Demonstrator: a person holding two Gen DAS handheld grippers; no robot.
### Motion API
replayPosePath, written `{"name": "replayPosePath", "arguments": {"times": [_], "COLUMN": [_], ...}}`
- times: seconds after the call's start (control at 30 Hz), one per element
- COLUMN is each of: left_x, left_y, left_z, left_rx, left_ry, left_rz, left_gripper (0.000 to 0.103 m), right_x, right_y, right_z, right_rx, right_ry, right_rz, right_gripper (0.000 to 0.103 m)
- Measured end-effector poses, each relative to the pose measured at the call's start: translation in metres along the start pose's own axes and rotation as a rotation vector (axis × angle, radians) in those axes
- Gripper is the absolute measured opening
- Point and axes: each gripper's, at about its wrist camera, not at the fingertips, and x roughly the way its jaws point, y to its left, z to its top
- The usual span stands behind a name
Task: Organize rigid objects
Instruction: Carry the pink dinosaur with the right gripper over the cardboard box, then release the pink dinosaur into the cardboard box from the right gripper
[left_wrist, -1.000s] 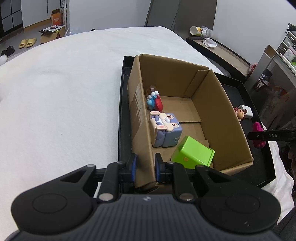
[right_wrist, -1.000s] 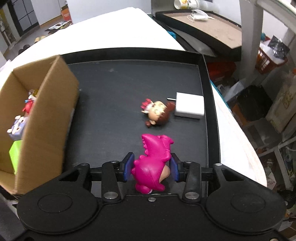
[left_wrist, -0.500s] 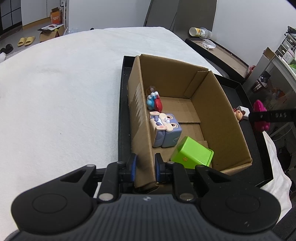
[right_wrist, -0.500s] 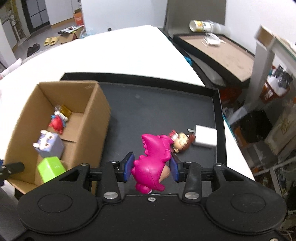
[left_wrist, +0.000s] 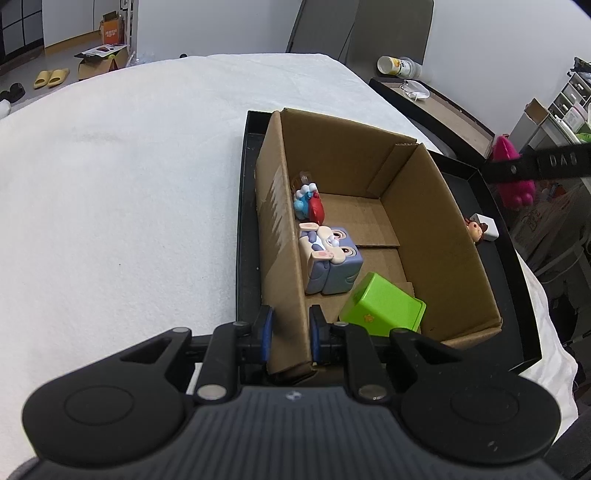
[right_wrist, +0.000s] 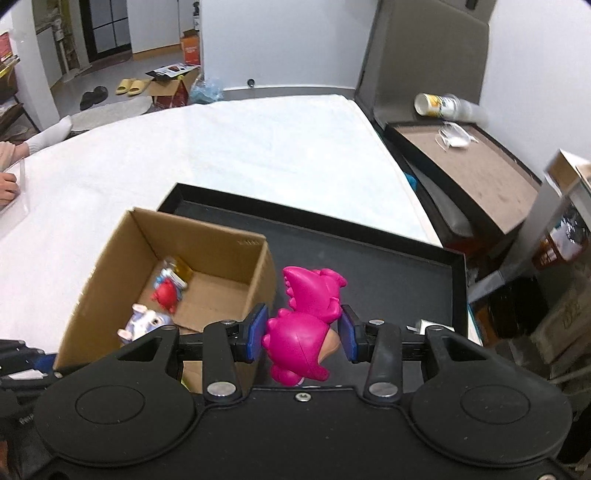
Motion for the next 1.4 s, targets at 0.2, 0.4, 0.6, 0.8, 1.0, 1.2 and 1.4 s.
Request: {"name": "replayPosePath", "arguments": {"times": [0.2,0.4,0.6,0.8,1.0,1.2,1.4], "left_x": [0.0,0.0,0.0,0.0,-0.001,0.0,0.001], "left_y": [0.001,0.003,0.003,0.005,0.006,0.007,0.008], "left_z": [0.0,0.0,0.0,0.0,0.0,0.0,0.0], "left_rx": [0.001,-0.003,-0.005,-0.011,-0.016,-0.015,-0.027], "left_ry": [-0.002,-0.003,-0.004,-0.004,-0.004,-0.004,-0.005], "left_rz": [-0.006,-0.012,-0.016,-0.022,-0.032,-0.035,-0.041], "left_gripper": [0.018,0.018,0.018,0.018,0.019,0.019,0.019], "right_x": [0.001,0.008,0.018,0.024,0.033,0.044,0.052], "right_y": [0.017,0.039,0.06,0.08,0.093,0.101,0.102], "right_z": [0.015,0.025,0.029,0.03,0.03,0.028,0.026], "right_rx": [-0.028,-0.05,-0.067,-0.085,-0.053,-0.029,-0.007], "right_ry": [-0.021,-0.015,0.007,0.029,0.069,0.1,0.123], "right_rz": [0.018,0.049,0.083,0.112,0.168,0.184,0.192], "right_gripper": [0.041,0.041,0.041,0.041,0.041,0.041,0.042]}}
